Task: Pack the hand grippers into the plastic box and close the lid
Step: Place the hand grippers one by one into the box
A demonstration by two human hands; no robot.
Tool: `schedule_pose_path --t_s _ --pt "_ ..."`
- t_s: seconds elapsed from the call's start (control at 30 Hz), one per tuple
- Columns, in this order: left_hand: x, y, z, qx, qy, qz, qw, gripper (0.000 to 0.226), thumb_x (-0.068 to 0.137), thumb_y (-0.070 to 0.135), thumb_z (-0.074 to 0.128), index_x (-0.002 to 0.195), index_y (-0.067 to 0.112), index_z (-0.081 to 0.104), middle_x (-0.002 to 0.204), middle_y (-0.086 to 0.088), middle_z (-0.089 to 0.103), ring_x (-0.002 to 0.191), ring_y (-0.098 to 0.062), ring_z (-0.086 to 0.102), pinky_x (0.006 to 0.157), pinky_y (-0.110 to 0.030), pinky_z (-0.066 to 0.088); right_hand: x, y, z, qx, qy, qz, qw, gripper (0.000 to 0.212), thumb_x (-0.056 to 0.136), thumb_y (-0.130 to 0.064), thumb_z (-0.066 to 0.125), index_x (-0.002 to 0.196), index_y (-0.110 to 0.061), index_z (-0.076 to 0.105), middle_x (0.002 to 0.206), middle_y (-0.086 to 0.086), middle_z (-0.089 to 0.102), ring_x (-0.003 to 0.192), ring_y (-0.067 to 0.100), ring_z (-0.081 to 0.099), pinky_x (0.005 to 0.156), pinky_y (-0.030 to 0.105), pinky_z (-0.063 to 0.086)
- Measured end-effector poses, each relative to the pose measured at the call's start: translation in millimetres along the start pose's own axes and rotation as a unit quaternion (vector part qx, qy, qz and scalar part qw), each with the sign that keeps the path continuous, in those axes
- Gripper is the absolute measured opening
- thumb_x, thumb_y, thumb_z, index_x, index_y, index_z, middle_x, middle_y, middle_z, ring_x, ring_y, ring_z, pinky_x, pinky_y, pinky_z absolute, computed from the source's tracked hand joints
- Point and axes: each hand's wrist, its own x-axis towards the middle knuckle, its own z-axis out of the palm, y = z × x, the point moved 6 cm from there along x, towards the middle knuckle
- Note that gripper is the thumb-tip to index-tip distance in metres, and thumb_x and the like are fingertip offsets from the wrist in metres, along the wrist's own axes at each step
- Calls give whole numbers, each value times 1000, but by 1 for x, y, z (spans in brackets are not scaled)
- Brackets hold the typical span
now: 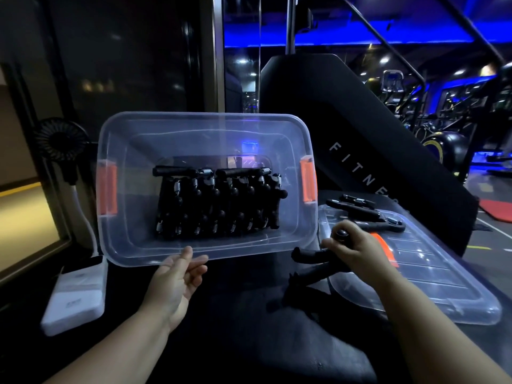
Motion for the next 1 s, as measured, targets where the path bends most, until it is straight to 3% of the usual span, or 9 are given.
schedule_pose_path --t_s 0.07,0.13,0.37,0.47,0.53,0.6,0.7,0.83,1.0 --pt "0 0 0 1 -2 1 1000 13 95 27 52 91 15 55 92 -9 69 72 -13 59 68 -25 45 -3 -4 0 48 -53 14 997 20 76 -18 79 80 -22 60 67 -19 66 59 -3 57 53 9 42" --pt "0 1 1 3 -3 0 1000 13 95 28 52 91 15 55 91 -8 69 73 -13 59 67 -25 45 -5 -4 0 108 -107 46 987 26 71 -5 82 85 -14 62 78 -8 73 65 0 63 54 14 47" --pt "1 1 0 5 1 -2 1000 14 94 28 53 94 14 56 89 -7 70 71 -12 60 65 -24 46 -1 -5 -2 61 -178 103 977 30 63 -1 86 83 -18 72 72 4 67 59 12 61 56 29 51" --pt "0 1 0 4 0 0 1000 14 94 27 53 95 13 56 89 -7 70 71 -13 60 65 -24 46 -3 -13 -4 -31 -208 71 975 32 61 -12 89 81 -32 75 75 -2 71 66 8 65 68 32 54" --pt "0 1 1 4 -2 0 1000 14 95 27 53 96 13 55 89 -7 71 71 -13 60 65 -24 46 -6 -27 -3 -84 -218 31 972 30 62 -16 89 77 -37 74 75 -11 72 67 1 65 70 24 52" --pt "1 1 1 1 -4 -3 1000 14 95 28 52 95 14 55 88 -7 71 70 -12 60 64 -24 46 -8 -50 -1 -47 -224 -16 973 30 64 -13 87 77 -37 75 77 -13 73 70 -2 65 69 16 50" --pt "4 1 0 -10 -7 -8 1000 17 96 29 52 97 12 55 85 -6 72 69 -12 62 64 -24 47 -1 -90 -4 56 -182 -71 979 32 58 -21 84 81 -41 76 79 -6 70 72 -2 62 70 9 43" --pt "3 0 -1 -19 -8 -14 1000 19 96 28 52 100 10 54 83 -6 73 69 -12 63 65 -25 48 27 -135 -2 -1 -90 -155 984 34 57 -27 87 89 -35 76 75 -14 62 76 -4 59 70 6 40" --pt "4 0 -2 -24 -12 -20 999 22 95 28 53 104 8 55 86 -8 72 71 -15 62 67 -26 47 68 -170 24 -151 12 -161 975 28 67 -48 80 94 -42 73 64 -18 60 79 13 62 71 30 51"
